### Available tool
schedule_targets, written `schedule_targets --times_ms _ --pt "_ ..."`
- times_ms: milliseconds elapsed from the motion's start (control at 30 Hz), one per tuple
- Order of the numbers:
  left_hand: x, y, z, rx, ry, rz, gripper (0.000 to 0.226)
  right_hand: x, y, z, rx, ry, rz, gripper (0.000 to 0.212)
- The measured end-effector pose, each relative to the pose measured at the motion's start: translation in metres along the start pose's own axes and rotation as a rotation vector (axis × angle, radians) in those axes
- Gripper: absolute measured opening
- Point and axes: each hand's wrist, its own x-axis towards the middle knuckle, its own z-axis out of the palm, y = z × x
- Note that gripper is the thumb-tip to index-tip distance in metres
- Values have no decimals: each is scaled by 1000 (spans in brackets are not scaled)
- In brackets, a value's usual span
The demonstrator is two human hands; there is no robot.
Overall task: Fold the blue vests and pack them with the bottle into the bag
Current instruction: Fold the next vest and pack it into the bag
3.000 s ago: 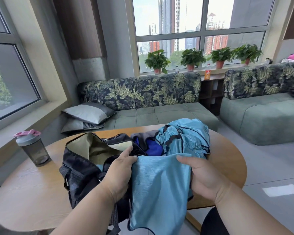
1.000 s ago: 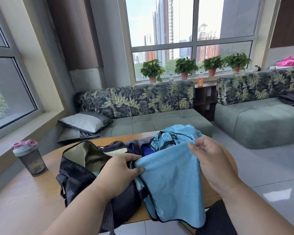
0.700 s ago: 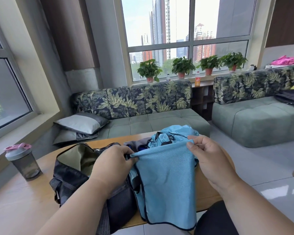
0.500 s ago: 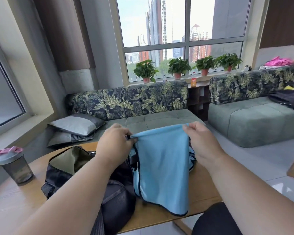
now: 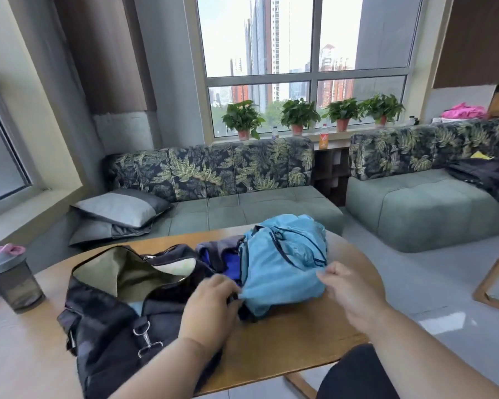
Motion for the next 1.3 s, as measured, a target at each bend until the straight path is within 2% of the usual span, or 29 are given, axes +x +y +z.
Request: schedule_targets --times_ms 100,200,300,467,900,1067,1200,1300 --pt "-44 -14 33 46 -181 51 29 -15 57 -14 -185 -40 79 23" --pt "-58 -12 38 23 -244 50 30 -20 81 -28 -168 -84 146 28" --pt "-60 -5 29 -56 -253 33 17 -33 70 -32 -115 -95 132 21" --pt "-66 6 13 -94 -343 -3 17 -56 56 -34 -125 -68 93 21" --pt "-67 20 -8 -226 -358 -138 9 -72 49 -47 -167 -140 27 18" --pt "-34 23 -12 -272 -320 -225 7 -43 26 -37 -139 -36 -45 17" --pt "9 20 -5 -204 -333 -259 5 0 20 -20 -127 68 -35 20" --pt "57 16 11 -53 -297 -240 10 45 16 -6 -127 135 -25 25"
